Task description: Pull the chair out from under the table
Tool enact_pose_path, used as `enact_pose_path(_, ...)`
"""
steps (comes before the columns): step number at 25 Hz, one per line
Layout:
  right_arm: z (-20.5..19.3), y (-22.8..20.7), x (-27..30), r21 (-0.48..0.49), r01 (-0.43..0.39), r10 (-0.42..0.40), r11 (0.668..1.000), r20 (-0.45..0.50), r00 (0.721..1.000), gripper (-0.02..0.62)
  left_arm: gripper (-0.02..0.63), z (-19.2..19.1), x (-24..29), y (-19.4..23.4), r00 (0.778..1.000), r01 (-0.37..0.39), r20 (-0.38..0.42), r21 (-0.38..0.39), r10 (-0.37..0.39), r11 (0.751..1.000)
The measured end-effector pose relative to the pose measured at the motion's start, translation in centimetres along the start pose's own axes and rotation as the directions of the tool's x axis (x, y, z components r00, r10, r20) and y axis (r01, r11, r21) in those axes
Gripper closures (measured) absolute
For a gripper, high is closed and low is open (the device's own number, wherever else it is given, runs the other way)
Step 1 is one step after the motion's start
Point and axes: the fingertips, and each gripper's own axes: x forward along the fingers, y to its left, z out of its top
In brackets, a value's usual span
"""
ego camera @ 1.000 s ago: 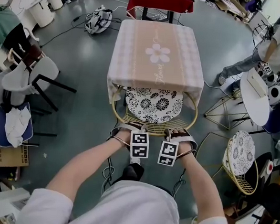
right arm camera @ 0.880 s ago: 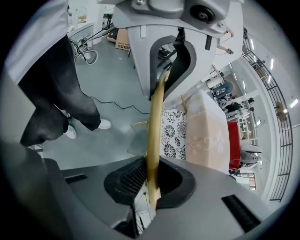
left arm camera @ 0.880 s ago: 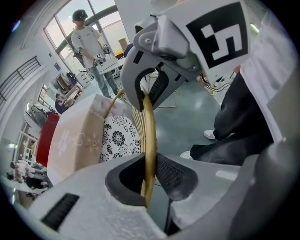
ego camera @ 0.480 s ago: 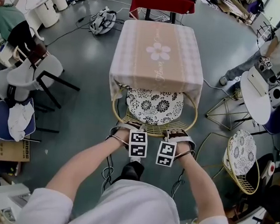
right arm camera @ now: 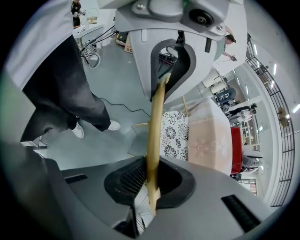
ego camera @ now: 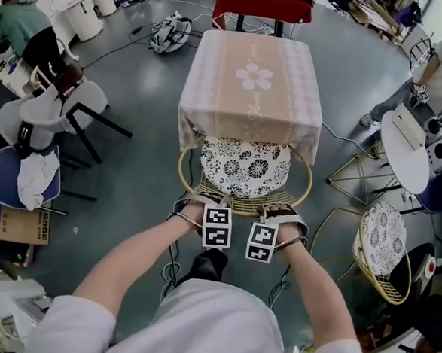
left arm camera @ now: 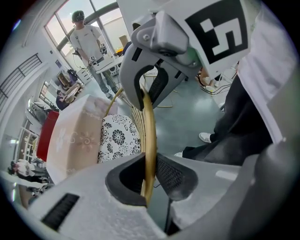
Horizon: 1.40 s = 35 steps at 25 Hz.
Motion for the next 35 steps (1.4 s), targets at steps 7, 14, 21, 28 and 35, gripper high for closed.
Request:
enact_pose_path(7, 0.6, 2.1, -1.0, -0.008, -0.003, 0.003, 1.000, 0.017, 1.000, 0.561, 0.549, 0.0, -0.3, -2.2, 1.000, -0.003, -0.014, -0.002, 0.003, 1.000)
enact_pose_path(14, 0.9, 3.5, -1.6, -0.012, -0.004, 0.004, 1.000, 0.024, 1.000, 0.561, 0.549, 0.2, -0.5, -3.8, 1.000, -0.005, -0.025, -0.007, 0.005, 1.000)
enact_pose_path(21, 0.9, 5.4, -2.4, -0.020, -0.001, 0.002, 1.000, 0.029, 1.000, 0.561, 0.549, 0.8, -0.7, -5.9, 0.999, -0.007, -0.034, -0.015, 0.006, 1.000)
enact_pose_path(28, 1.4, 7.2, -3.5, -0.019, -0.001, 0.001, 1.000, 0.027, 1.000, 0.561, 0.549, 1.0, -1.3, -7.8, 0.999, -0.016, -0.034, -0.018, 0.016, 1.000)
enact_pose_path(35, 1.8, 9.0, -4.1, -0.017, 0.004, -0.004, 1.000, 0.027, 1.000, 0.561, 0.549, 1.1, -1.5, -9.7, 0.999, -0.020, -0.039, -0.013, 0.020, 1.000)
